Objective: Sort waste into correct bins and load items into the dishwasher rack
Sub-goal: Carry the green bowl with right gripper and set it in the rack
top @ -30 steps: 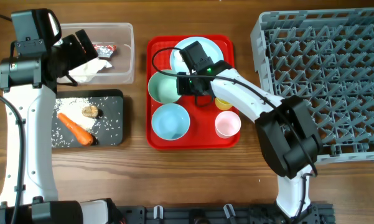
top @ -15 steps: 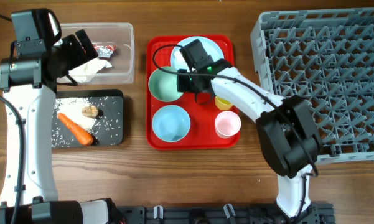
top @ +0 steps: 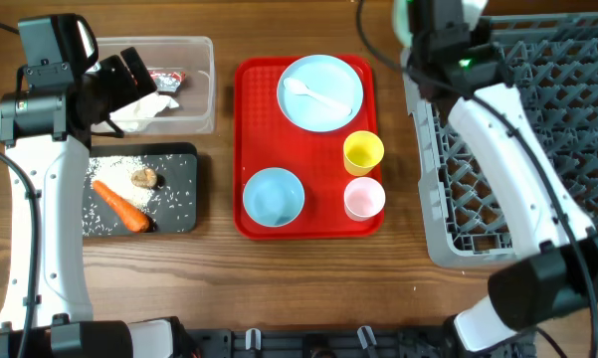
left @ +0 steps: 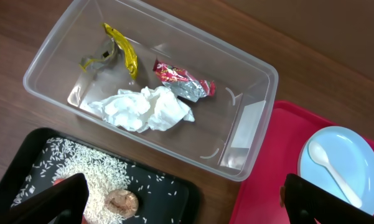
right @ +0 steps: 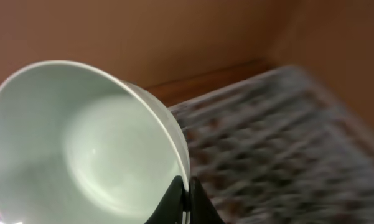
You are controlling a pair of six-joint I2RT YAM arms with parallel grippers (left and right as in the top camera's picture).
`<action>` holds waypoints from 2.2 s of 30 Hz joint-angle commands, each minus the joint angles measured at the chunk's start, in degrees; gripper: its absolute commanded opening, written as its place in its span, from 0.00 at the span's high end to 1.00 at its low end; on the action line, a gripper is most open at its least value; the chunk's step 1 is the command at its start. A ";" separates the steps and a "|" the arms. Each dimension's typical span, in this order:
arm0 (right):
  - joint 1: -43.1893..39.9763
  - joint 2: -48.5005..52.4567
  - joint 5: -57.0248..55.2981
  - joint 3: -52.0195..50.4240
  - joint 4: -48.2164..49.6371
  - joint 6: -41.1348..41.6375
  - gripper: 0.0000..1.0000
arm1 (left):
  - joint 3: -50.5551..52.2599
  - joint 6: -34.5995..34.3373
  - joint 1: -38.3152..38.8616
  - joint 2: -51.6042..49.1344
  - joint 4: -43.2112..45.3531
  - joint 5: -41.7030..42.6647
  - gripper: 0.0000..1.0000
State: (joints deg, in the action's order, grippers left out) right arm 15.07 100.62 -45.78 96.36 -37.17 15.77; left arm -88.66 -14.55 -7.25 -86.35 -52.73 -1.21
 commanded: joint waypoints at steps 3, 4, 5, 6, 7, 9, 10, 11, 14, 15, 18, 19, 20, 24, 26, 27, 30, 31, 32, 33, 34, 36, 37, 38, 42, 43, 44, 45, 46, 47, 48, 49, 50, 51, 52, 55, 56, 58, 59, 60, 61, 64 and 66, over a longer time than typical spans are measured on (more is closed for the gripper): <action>-4.94 6.51 -10.34 -0.09 6.75 -17.07 0.96 | -0.07 -0.92 -0.22 -0.24 0.11 0.09 0.00; -5.79 7.91 -10.36 -0.09 9.11 -22.58 0.96 | -0.07 -0.92 -0.22 -0.24 0.11 0.09 0.00; -6.40 9.33 -10.60 -0.09 11.17 -27.91 0.96 | -0.07 -0.92 -0.22 -0.24 0.11 0.09 0.00; -6.71 10.36 -11.74 -0.09 12.76 -30.97 0.96 | -0.07 -0.92 -0.22 -0.24 0.11 0.09 0.00; -6.86 11.93 -13.81 -0.09 15.65 -35.19 0.96 | -0.07 -0.92 -0.22 -0.24 0.11 0.09 0.00; -6.78 14.14 -14.62 -0.09 19.39 -42.40 0.96 | -0.07 -0.92 -0.22 -0.24 0.11 0.09 0.00; -6.67 15.21 -14.62 -0.09 20.37 -45.11 0.96 | -0.07 -0.92 -0.22 -0.24 0.11 0.09 0.00; -6.62 15.76 -14.62 -0.09 20.65 -46.73 0.96 | -0.07 -0.92 -0.22 -0.24 0.11 0.09 0.00; -6.64 17.97 -14.71 -0.09 20.63 -48.94 0.96 | -0.07 -0.92 -0.22 -0.24 0.11 0.09 0.00; -6.64 18.53 -14.86 -0.09 20.63 -49.07 0.96 | -0.07 -0.92 -0.22 -0.24 0.11 0.09 0.00; -6.62 19.19 -14.86 -0.09 20.41 -48.96 0.96 | -0.07 -0.92 -0.22 -0.24 0.11 0.09 0.00; -6.62 19.19 -14.84 -0.11 20.22 -48.54 0.96 | -0.07 -0.92 -0.22 -0.24 0.11 0.09 0.00; -6.56 19.19 -14.86 -0.11 20.15 -48.57 0.96 | -0.07 -0.92 -0.22 -0.24 0.11 0.09 0.00; -5.31 19.19 -14.80 -0.52 19.74 -48.54 0.96 | -0.07 -0.92 -0.22 -0.24 0.11 0.09 0.00; -4.68 19.19 -14.60 -1.03 19.80 -48.57 0.96 | -0.07 -0.92 -0.22 -0.24 0.11 0.09 0.00; -4.48 19.19 -14.60 -1.44 19.74 -48.46 0.96 | -0.07 -0.92 -0.22 -0.24 0.11 0.09 0.00; -4.48 19.19 -14.86 -3.21 19.41 -48.15 0.96 | -0.07 -0.92 -0.22 -0.24 0.11 0.09 0.00; -4.55 19.19 -15.21 -3.69 19.08 -48.15 0.96 | -0.07 -0.92 -0.22 -0.24 0.11 0.09 0.00; -4.66 19.19 -16.20 -4.00 19.15 -48.17 0.96 | -0.07 -0.92 -0.22 -0.24 0.11 0.09 0.00; -4.81 19.19 -17.33 -4.02 19.39 -48.19 0.96 | -0.07 -0.92 -0.22 -0.24 0.11 0.09 0.00; -4.98 19.19 -18.53 -4.02 20.61 -48.24 0.96 | -0.07 -0.92 -0.22 -0.24 0.11 0.09 0.00; -5.33 19.19 -21.40 -4.02 24.17 -49.77 0.96 | -0.07 -0.92 -0.22 -0.24 0.11 0.09 0.00; -5.49 19.19 -22.88 -4.02 26.77 -52.11 0.96 | -0.07 -0.92 -0.22 -0.24 0.11 0.09 0.00; -5.57 19.19 -24.20 -4.02 29.49 -54.97 0.96 | -0.07 -0.92 -0.22 -0.24 0.11 0.09 0.00; -5.35 19.19 -25.40 -4.02 32.98 -58.95 0.96 | -0.07 -0.92 -0.22 -0.24 0.11 0.09 0.00; -5.14 19.19 -25.40 -4.02 32.26 -58.90 0.96 | -0.07 -0.92 -0.22 -0.24 0.11 0.09 0.00; -4.66 19.19 -25.38 -4.02 31.04 -58.86 0.96 | -0.07 -0.92 -0.22 -0.24 0.11 0.09 0.00; -4.24 19.19 -25.38 -4.02 30.05 -58.62 0.96 | -0.07 -0.92 -0.22 -0.24 0.11 0.09 0.00; -3.85 19.19 -25.35 -4.02 29.29 -58.10 0.96 | -0.07 -0.92 -0.22 -0.24 0.11 0.09 0.00; -3.28 19.19 -25.22 -4.02 28.48 -57.24 0.96 | -0.07 -0.92 -0.22 -0.24 0.11 0.09 0.00; -2.62 19.19 -25.05 -4.02 27.32 -56.37 0.96 | -0.07 -0.92 -0.22 -0.24 0.11 0.09 0.00; -2.23 19.19 -24.87 -4.04 26.43 -55.74 0.96 | -0.07 -0.92 -0.22 -0.24 0.11 0.09 0.00; -1.92 19.19 -24.87 -4.04 25.40 -54.66 0.96 | -0.07 -0.92 -0.22 -0.24 0.11 0.09 0.00; -1.77 19.19 -24.68 -4.04 24.33 -53.83 0.96 | -0.07 -0.92 -0.22 -0.24 0.11 0.09 0.00; -1.77 19.19 -24.65 -4.04 23.37 -52.76 0.96 | -0.07 -0.92 -0.22 -0.24 0.11 0.09 0.00; -1.79 19.19 -23.56 -4.04 21.35 -51.47 0.96 | -0.07 -0.92 -0.22 -0.24 0.11 0.09 0.00; -1.79 19.19 -23.34 -4.04 21.40 -51.45 0.96 | -0.07 -0.92 -0.22 -0.24 0.11 0.09 0.00; -1.79 19.19 -22.69 -4.04 21.49 -51.10 0.96 | -0.07 -0.92 -0.22 -0.24 0.11 0.09 0.00; -1.79 19.19 -22.60 -4.04 21.53 -51.12 0.96 | -0.07 -0.92 -0.22 -0.24 0.11 0.09 0.00; -1.86 19.19 -22.32 -4.04 21.51 -51.12 0.96 | -0.07 -0.92 -0.22 -0.24 0.11 0.09 0.00; -1.92 19.19 -22.29 -4.04 21.57 -51.10 0.96 | -0.07 -0.92 -0.22 -0.24 0.11 0.09 0.00; -2.56 19.19 -21.66 -4.04 21.75 -50.21 0.96 | -0.07 -0.92 -0.22 -0.24 0.11 0.09 0.00; -2.99 19.19 -20.79 -4.04 21.70 -49.55 0.96 | -0.07 -0.92 -0.22 -0.24 0.11 0.09 0.00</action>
State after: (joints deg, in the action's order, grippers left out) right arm 12.95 118.96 -68.95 92.71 -15.42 -36.23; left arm -88.66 -14.55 -7.25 -86.35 -52.73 -1.21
